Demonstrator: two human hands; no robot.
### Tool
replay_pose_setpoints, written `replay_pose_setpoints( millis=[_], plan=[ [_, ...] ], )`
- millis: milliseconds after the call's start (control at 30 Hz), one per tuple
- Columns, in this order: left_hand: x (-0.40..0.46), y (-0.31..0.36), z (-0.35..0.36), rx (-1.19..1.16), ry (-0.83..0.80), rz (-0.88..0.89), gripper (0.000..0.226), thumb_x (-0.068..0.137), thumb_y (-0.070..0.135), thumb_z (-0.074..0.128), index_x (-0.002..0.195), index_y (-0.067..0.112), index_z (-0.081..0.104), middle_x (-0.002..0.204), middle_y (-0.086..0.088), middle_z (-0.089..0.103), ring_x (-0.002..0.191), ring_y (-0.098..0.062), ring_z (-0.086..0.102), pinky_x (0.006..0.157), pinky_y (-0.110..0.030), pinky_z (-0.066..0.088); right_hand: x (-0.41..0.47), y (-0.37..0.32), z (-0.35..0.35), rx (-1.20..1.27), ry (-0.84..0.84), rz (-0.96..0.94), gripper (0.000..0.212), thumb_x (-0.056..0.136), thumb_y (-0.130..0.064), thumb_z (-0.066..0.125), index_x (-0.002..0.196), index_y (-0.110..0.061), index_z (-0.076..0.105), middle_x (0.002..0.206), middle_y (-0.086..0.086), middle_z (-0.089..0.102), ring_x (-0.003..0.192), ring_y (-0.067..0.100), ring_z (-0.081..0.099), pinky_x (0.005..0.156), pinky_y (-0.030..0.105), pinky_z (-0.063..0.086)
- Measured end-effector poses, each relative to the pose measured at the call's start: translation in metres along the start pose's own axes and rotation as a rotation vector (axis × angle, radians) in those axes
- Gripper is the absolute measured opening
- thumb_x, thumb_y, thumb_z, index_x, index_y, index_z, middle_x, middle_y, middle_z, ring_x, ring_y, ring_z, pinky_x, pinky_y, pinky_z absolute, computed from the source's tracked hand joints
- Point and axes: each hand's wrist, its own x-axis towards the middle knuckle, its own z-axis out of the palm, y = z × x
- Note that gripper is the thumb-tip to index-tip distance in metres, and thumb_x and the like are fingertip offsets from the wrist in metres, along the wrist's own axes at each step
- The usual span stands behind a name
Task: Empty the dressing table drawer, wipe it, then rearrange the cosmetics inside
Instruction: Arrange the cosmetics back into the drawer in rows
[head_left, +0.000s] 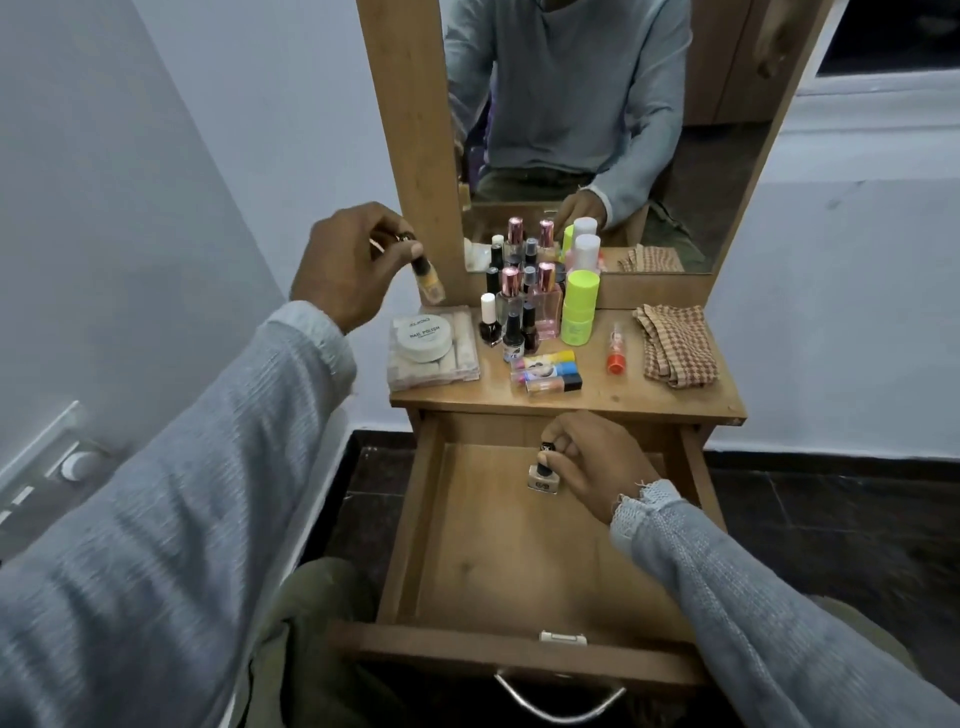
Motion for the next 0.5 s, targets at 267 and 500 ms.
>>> replay_pose_setpoints(
  millis=[267, 500],
  plan=[
    [-0.127, 0.005, 0.007, -0.003, -0.242, 0.026, 0.007, 0.084, 0.029, 0.071, 0.088, 0.024, 0.068, 0.083, 0.009, 0.067, 0.072, -0.009, 0.059, 0.068, -0.022, 0.045, 0.001, -0.005, 0.031, 0.049, -0.073, 0.063, 0.009, 0.081, -0.019, 0.067, 0.082, -0.022, 0.059, 0.078, -0.011, 0.056, 0.071, 0.007, 0.053, 0.067, 0.023, 0.045],
    [-0.179, -0.009, 0.078, 0.140, -0.465, -0.106, 0.011, 0.086, 0.035, 0.068, 0.093, 0.028, 0.063, 0.096, 0.007, 0.067, 0.085, -0.015, 0.064, 0.075, -0.035, 0.054, 0.001, -0.011, 0.039, 0.077, -0.070, 0.085, 0.010, 0.079, -0.018, 0.069, 0.078, -0.021, 0.060, 0.077, -0.006, 0.059, 0.070, 0.010, 0.055, 0.070, 0.031, 0.050]
  ],
)
